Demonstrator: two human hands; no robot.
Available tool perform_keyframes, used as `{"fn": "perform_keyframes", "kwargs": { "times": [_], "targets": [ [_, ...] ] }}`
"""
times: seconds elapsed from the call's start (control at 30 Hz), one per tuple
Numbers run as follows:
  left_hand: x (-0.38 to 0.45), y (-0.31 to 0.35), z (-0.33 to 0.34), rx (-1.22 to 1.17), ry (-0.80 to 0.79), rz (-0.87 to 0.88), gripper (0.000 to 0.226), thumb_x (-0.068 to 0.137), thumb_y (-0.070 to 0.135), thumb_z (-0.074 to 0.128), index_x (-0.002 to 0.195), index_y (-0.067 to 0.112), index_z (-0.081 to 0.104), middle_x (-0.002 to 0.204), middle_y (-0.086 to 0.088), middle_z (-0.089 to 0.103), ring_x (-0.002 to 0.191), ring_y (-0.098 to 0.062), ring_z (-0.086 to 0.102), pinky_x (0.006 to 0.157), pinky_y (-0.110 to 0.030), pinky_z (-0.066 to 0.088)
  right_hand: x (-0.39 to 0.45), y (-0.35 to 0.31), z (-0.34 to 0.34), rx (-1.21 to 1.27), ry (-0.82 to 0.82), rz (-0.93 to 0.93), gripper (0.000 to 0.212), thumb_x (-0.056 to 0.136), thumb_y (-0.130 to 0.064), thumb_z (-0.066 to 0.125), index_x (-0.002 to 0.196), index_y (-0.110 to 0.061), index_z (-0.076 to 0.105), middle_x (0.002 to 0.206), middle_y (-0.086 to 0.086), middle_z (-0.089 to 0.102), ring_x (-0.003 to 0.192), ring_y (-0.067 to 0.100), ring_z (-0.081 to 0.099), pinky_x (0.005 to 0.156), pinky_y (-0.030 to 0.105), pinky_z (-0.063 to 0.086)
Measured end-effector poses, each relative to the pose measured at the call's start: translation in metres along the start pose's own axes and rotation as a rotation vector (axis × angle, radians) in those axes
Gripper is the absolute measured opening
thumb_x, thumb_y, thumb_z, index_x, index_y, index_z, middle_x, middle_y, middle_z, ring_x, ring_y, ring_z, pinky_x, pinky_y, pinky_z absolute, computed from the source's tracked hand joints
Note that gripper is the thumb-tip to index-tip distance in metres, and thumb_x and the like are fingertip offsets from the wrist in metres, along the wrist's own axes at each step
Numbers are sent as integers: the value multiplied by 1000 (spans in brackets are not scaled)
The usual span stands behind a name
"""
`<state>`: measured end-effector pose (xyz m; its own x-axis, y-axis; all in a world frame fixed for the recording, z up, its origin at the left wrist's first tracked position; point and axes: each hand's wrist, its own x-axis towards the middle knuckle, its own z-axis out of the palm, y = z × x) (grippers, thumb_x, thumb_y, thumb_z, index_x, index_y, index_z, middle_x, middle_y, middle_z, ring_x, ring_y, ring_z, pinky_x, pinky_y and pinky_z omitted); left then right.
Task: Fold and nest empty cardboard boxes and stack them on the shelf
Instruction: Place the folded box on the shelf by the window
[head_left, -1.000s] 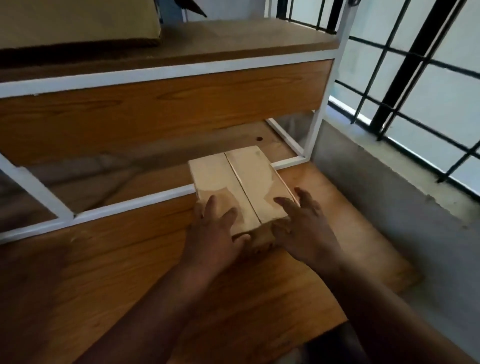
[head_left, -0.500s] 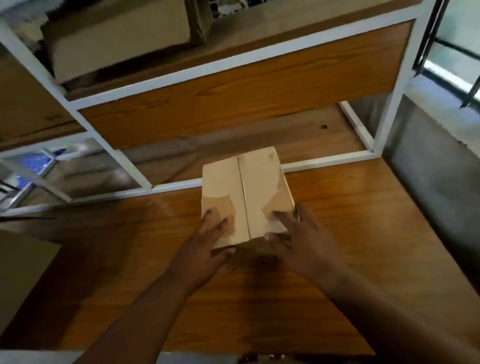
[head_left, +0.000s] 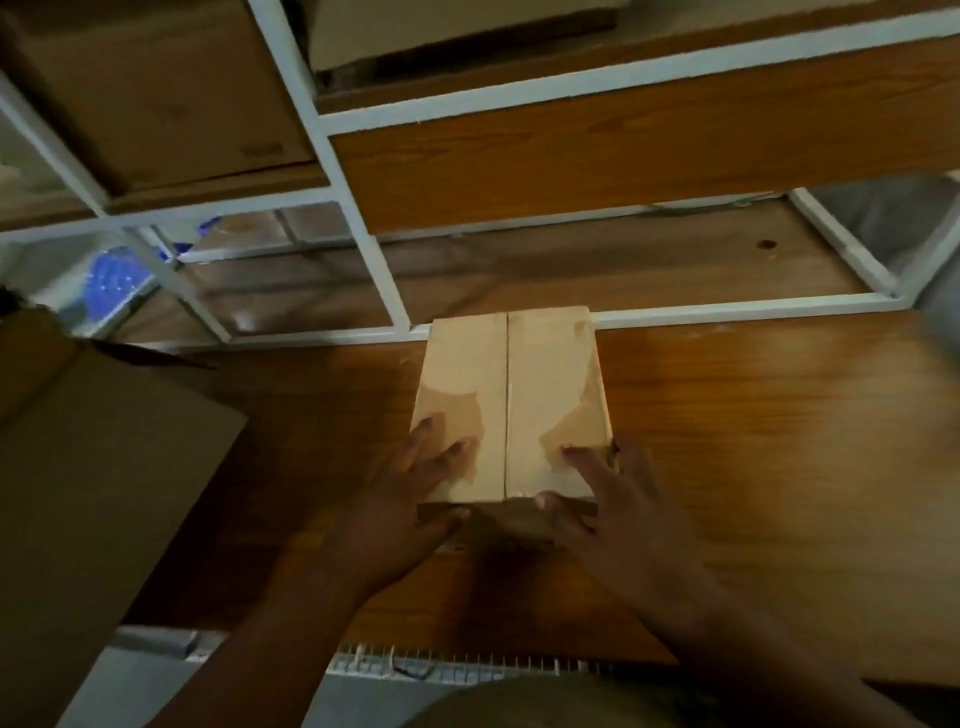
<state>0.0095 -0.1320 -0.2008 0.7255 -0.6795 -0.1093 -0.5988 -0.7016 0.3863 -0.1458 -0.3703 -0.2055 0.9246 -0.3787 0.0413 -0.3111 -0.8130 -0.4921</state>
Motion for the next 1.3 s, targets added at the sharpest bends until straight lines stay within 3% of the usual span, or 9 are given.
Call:
{"fn": "perform_keyframes", "kwargs": {
  "times": [0.33, 0.5, 0.6, 0.73, 0.8, 0.9, 1.03, 1.2, 1.3],
  "targets": [
    [-34, -117, -50, -316, -21, 114, 66, 107, 55, 53, 164, 58, 19, 175, 27, -8, 163, -10, 6, 128, -46, 33, -7, -104, 38, -56, 94, 129, 35, 104, -58, 55, 131, -36, 61, 147, -2, 45, 141, 29, 44, 98, 45, 58],
    [7, -138, -61, -6, 27, 280, 67, 107, 32, 56, 165, 51, 27, 178, 16, 3, 162, -22, 22, 124, -51, 40, -18, -123, 46, -256, 143, 193, 44, 101, -64, 53, 136, -39, 59, 156, 6, 36, 145, 34, 38, 109, 53, 47],
    [6, -136, -50, 120, 42, 321, 71, 104, 38, 58, 166, 49, 25, 180, 9, 2, 163, -29, 12, 128, -52, 32, -34, -139, 54, -345, 105, 172, 54, 101, -71, 35, 141, -42, 57, 161, 8, 34, 151, 35, 28, 120, 60, 34],
    [-9, -125, -40, 267, 128, 316, 64, 100, 65, 32, 163, 53, 29, 181, 4, 2, 165, -33, -8, 128, -62, 17, -38, -157, 57, -365, 115, 54, 57, 100, -70, 39, 130, -31, 67, 138, 3, 54, 132, 30, 48, 112, 57, 40],
    [-17, -116, -31, 280, 178, 345, 60, 100, 64, 44, 158, 52, 37, 180, 2, 9, 166, -34, -6, 127, -69, 15, -36, -163, 51, -359, 57, 40, 65, 98, -74, 32, 133, -30, 65, 139, -1, 53, 132, 27, 46, 116, 55, 35],
    [-34, -89, -12, 252, 249, 386, 55, 96, 51, 70, 147, 43, 51, 173, 2, 32, 166, -30, 12, 124, -75, 18, -36, -159, 44, -375, -15, 24, 74, 94, -80, 30, 139, -29, 61, 143, 0, 51, 137, 26, 44, 122, 55, 28],
    [-47, -41, 25, 175, 491, 395, 53, 100, 48, 62, 134, 8, 55, 141, -20, 67, 136, -36, 62, 114, -69, 43, -44, -122, 34, -360, -57, -73, 64, 93, -63, 42, 143, -30, 62, 147, 3, 54, 140, 32, 48, 118, 56, 40],
    [-58, 2, 30, 215, 540, 367, 47, 88, 38, 86, 118, 8, 66, 118, -15, 76, 110, -32, 72, 103, -54, 56, -43, -53, 1, -283, -176, -213, 65, 93, -68, 43, 151, -43, 59, 160, -7, 50, 152, 21, 40, 125, 54, 37],
    [-73, 14, 29, 160, 480, 396, 41, 93, 31, 80, 126, 11, 67, 120, -8, 73, 109, -24, 66, 97, -44, 58, -39, -16, -21, -223, -321, -257, 86, 89, -95, 10, 159, -55, 40, 174, -24, 21, 164, 3, 6, 136, 48, 11]
  ]
}}
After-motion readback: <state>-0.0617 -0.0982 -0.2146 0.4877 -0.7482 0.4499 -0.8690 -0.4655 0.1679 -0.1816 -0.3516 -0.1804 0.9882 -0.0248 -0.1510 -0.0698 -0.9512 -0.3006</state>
